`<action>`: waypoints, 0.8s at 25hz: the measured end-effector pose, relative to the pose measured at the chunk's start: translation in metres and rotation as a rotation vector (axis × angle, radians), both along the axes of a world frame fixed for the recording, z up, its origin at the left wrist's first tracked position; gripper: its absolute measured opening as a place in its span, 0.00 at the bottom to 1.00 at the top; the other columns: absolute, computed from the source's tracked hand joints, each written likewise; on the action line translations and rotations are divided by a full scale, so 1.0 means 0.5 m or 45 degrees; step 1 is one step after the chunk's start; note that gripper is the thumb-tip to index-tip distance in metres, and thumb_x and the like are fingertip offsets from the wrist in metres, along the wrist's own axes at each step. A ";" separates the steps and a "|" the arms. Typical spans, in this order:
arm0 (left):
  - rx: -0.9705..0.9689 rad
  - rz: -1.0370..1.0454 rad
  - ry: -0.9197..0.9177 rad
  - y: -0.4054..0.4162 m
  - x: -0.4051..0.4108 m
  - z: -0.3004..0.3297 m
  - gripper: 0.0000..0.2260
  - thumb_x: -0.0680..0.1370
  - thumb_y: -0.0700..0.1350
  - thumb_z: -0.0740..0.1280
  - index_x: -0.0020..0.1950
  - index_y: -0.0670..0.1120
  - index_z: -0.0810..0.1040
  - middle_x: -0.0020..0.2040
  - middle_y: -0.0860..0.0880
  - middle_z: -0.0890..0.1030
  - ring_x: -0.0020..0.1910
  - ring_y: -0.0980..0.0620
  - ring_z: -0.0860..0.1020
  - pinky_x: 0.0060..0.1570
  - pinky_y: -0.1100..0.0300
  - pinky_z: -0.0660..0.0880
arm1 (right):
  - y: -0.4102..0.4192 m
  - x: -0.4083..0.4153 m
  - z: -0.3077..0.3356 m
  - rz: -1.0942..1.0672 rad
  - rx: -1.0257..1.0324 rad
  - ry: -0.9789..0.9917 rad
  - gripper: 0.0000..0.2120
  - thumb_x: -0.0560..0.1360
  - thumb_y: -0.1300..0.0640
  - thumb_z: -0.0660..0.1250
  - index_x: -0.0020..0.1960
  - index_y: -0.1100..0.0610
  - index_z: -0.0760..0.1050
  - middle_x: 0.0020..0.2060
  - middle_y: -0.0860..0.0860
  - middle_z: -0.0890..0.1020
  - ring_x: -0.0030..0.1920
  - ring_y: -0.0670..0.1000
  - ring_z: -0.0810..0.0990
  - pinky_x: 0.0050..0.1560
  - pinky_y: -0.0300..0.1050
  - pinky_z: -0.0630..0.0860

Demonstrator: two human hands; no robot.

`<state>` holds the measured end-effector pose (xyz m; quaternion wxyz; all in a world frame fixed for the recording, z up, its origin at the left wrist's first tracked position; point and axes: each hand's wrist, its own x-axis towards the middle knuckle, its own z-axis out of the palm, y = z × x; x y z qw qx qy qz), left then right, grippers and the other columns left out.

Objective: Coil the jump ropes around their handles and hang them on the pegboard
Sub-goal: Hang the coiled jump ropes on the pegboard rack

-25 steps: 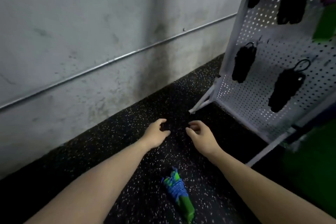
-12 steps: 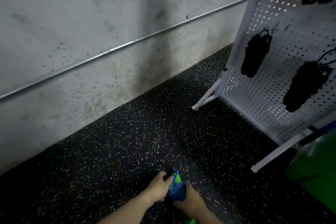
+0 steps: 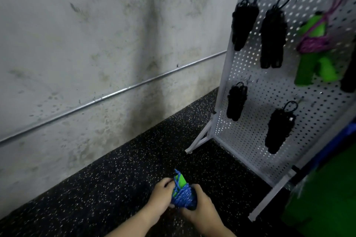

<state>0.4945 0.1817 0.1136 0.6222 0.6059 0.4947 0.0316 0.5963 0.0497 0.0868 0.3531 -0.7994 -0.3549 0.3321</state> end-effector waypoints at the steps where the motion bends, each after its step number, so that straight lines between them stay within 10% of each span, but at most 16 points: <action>1: 0.041 -0.031 -0.077 0.011 0.017 0.042 0.09 0.85 0.48 0.61 0.59 0.54 0.81 0.52 0.51 0.86 0.49 0.53 0.84 0.38 0.58 0.79 | 0.006 0.015 0.031 -0.024 0.076 -0.019 0.27 0.62 0.42 0.74 0.58 0.38 0.68 0.52 0.43 0.82 0.51 0.40 0.82 0.55 0.41 0.78; 8: 0.366 -0.116 -0.554 0.075 0.099 0.330 0.08 0.81 0.45 0.70 0.60 0.52 0.84 0.56 0.55 0.86 0.53 0.63 0.82 0.51 0.72 0.73 | 0.039 0.102 0.283 -0.143 0.599 -0.060 0.28 0.67 0.55 0.80 0.63 0.46 0.73 0.51 0.49 0.83 0.50 0.46 0.84 0.54 0.40 0.78; 12: 0.179 0.031 -0.874 0.064 0.098 0.482 0.11 0.83 0.51 0.66 0.48 0.50 0.87 0.50 0.51 0.88 0.51 0.56 0.84 0.61 0.56 0.77 | 0.045 0.093 0.440 -0.096 0.781 0.038 0.26 0.68 0.55 0.80 0.63 0.50 0.76 0.53 0.49 0.85 0.52 0.49 0.85 0.54 0.40 0.79; 15: -0.006 0.012 -0.987 0.055 0.070 0.589 0.19 0.85 0.55 0.60 0.50 0.46 0.87 0.48 0.45 0.88 0.43 0.50 0.86 0.44 0.59 0.81 | 0.031 0.070 0.550 -0.037 0.837 0.183 0.24 0.70 0.60 0.80 0.63 0.49 0.77 0.52 0.50 0.86 0.51 0.50 0.86 0.48 0.44 0.82; 20: 0.115 -0.075 -1.083 0.030 0.016 0.711 0.15 0.85 0.47 0.60 0.54 0.42 0.85 0.51 0.41 0.87 0.45 0.47 0.84 0.48 0.56 0.78 | -0.004 0.024 0.654 0.045 0.919 0.150 0.24 0.68 0.52 0.81 0.60 0.39 0.79 0.54 0.47 0.85 0.55 0.55 0.86 0.56 0.49 0.82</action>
